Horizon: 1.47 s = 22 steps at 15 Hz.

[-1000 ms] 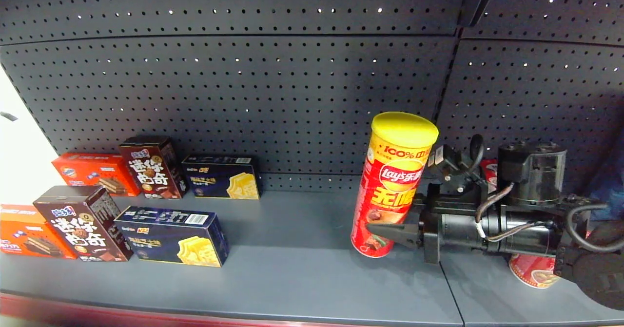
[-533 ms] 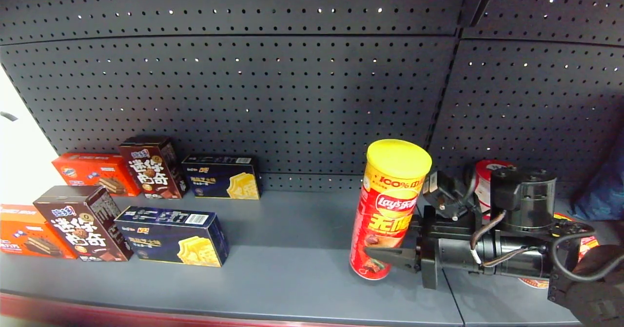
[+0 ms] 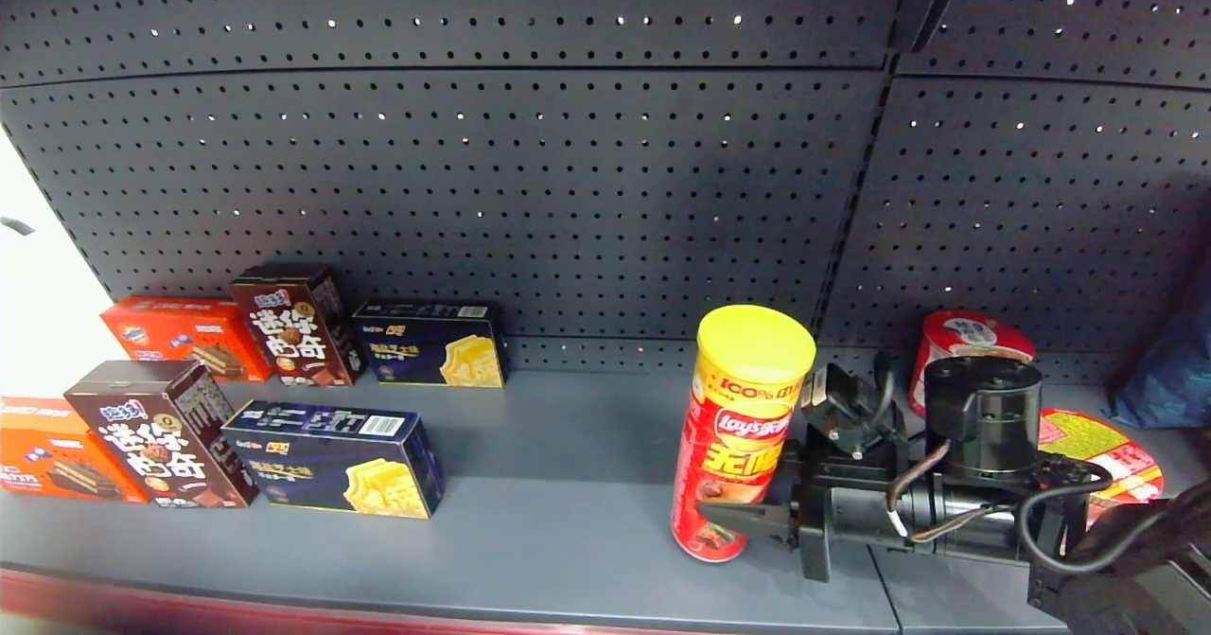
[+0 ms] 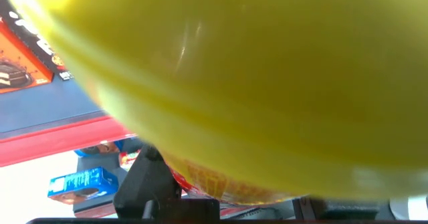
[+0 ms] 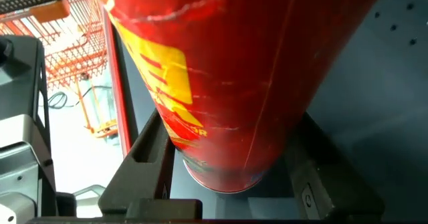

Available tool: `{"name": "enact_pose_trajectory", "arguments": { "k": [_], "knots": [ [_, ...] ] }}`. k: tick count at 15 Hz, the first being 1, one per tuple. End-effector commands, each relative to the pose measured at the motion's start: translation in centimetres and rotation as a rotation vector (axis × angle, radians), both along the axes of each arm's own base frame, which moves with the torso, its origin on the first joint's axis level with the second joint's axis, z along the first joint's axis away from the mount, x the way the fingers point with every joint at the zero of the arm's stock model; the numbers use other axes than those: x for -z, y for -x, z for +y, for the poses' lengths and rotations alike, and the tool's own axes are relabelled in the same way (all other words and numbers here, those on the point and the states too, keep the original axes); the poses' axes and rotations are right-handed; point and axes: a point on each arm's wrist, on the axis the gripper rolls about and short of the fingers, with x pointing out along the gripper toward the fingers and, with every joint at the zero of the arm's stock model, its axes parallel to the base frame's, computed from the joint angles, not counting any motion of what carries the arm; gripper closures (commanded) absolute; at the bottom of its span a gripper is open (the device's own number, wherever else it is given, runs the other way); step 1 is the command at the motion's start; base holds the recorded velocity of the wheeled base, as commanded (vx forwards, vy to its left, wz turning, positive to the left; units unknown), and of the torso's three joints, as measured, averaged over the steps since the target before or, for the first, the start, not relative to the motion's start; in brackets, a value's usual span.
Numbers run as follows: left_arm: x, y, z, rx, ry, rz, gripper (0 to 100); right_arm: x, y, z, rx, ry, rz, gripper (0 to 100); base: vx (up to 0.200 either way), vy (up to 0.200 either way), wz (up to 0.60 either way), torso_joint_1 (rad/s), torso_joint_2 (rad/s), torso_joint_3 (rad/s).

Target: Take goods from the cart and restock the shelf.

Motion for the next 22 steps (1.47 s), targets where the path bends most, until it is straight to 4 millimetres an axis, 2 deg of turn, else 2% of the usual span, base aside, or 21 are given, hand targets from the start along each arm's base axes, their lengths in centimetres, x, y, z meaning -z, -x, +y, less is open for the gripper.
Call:
{"name": "enact_pose_trajectory", "arguments": {
  "k": [1,6,14,20,21,22],
  "knots": [
    [0.0,0.0,0.0,0.001,0.000,0.000,100,0.7,-0.2,0.2,-0.005,0.013,0.020,100,0.000,0.000,0.00,0.000,0.00,0.000],
    [0.2,0.0,0.0,0.001,-0.001,0.003,100,1.0,-0.4,0.5,-0.006,0.017,0.026,100,0.000,0.000,0.00,0.000,0.00,0.000],
    [0.7,0.0,0.0,-0.001,-0.003,0.015,100,1.1,0.3,0.8,-0.013,0.027,0.032,100,0.000,0.000,0.00,0.000,0.00,0.000],
    [0.8,0.2,0.1,0.000,0.000,0.005,100,1.6,1.0,0.4,-0.013,0.029,0.036,100,0.000,0.000,0.00,0.000,0.00,0.000],
    [0.7,0.2,0.1,-0.001,0.001,0.002,100,1.6,1.0,0.4,-0.014,0.028,0.035,0,0.000,0.000,0.00,0.000,0.00,0.000],
    [0.7,0.2,0.1,-0.001,0.001,0.002,100,1.6,1.1,0.4,-0.014,0.029,0.036,0,0.000,0.000,0.00,0.000,0.00,0.000]
  ]
}}
